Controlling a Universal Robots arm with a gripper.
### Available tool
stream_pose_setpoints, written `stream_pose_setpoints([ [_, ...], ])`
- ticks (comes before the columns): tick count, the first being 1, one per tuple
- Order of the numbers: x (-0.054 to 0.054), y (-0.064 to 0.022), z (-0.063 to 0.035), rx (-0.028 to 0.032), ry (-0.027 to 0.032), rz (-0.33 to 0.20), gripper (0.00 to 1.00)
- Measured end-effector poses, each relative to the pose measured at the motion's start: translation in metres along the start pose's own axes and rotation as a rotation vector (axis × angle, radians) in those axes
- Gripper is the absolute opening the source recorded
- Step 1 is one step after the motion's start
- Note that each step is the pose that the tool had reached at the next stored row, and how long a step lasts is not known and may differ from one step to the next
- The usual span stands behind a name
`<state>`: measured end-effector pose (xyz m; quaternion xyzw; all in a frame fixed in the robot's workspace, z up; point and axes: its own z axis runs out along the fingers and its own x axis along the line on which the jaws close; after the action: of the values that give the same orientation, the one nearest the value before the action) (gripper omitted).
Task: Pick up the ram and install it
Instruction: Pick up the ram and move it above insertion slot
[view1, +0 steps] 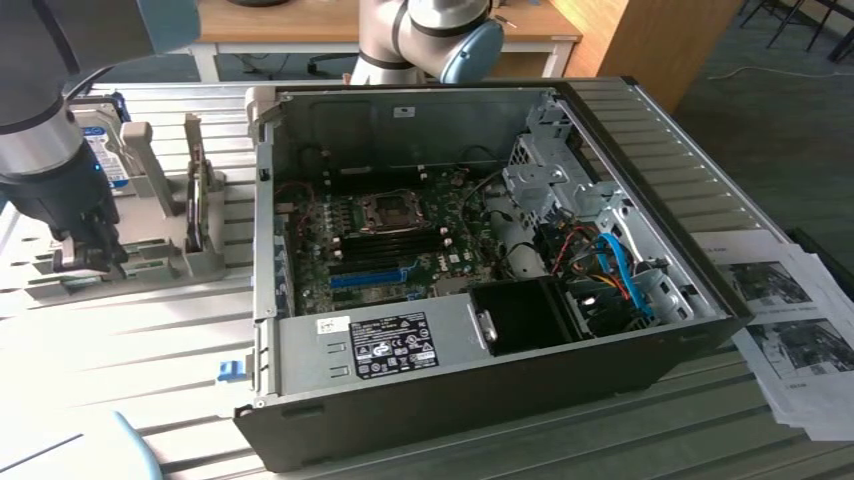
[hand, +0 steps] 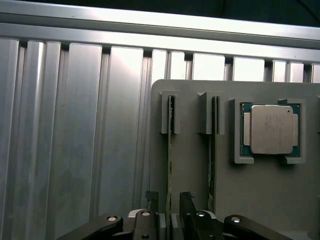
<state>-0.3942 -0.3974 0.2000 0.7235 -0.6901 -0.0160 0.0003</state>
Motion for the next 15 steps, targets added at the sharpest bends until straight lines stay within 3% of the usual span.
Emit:
stream_pose_setpoints([
  [15,0.0000,0.0000,0.0001,0.0001,-0.0001,0.000,0.29],
])
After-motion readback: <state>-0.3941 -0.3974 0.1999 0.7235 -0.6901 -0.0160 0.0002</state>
